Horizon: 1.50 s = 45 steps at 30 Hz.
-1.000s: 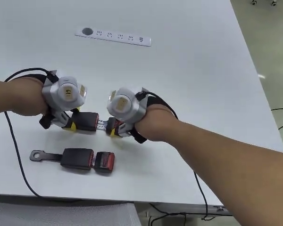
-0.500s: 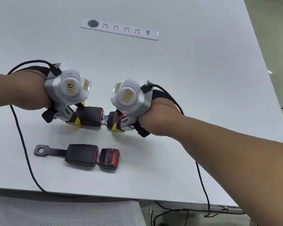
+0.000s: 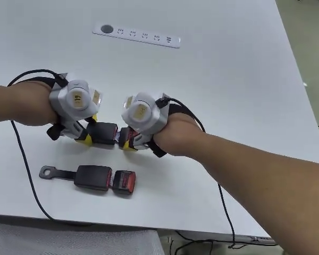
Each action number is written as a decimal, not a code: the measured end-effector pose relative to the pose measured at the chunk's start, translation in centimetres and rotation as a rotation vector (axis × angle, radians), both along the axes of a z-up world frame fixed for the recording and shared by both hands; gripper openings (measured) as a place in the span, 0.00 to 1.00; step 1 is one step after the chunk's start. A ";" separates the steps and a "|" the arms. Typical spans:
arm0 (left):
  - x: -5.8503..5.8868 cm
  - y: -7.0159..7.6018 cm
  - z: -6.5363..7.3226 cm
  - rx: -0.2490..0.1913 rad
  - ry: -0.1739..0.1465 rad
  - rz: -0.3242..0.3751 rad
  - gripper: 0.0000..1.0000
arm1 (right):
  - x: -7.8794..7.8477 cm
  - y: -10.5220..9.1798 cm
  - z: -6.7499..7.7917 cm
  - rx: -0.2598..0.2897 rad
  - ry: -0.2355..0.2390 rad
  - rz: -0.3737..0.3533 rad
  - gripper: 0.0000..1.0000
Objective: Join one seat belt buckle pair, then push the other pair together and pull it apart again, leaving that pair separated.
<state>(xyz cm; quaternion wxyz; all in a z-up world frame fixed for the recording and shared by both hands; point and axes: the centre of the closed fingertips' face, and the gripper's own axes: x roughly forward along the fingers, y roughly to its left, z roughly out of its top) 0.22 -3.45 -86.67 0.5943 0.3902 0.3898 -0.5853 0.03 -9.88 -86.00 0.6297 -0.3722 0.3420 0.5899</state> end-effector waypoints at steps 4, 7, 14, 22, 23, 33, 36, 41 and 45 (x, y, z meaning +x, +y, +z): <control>0.0 -0.1 0.0 0.005 -0.001 0.001 0.31 | -0.1 -0.6 0.0 -0.011 -0.001 -0.001 0.29; -0.1 -0.1 0.0 0.016 -0.001 0.006 0.31 | 0.1 -1.1 -0.2 -0.012 0.004 -0.009 0.29; 0.0 -0.1 0.1 0.017 0.005 0.017 0.31 | 0.1 -2.5 -0.4 -0.029 0.000 0.013 0.31; -0.1 0.0 0.1 0.028 -0.001 0.023 0.31 | -0.3 -6.0 -0.5 -0.051 -0.017 -0.013 0.31; -0.1 0.0 0.1 0.029 -0.001 0.028 0.31 | -0.4 -6.7 -0.5 -0.055 -0.016 -0.018 0.31; -0.2 0.0 0.2 0.055 -0.010 0.041 0.31 | -0.8 -12.9 -0.6 -0.111 -0.026 -0.071 0.32; -0.2 0.1 0.2 0.051 -0.010 0.080 0.32 | -0.5 -14.7 -0.7 -0.140 -0.049 -0.090 0.33; -0.3 0.2 0.3 0.044 -0.030 0.075 0.32 | -0.4 -15.8 -0.9 -0.138 -0.064 -0.151 0.33; -0.2 0.2 0.3 0.060 -0.038 0.119 0.32 | -0.4 -15.7 -0.8 -0.123 -0.085 -0.175 0.34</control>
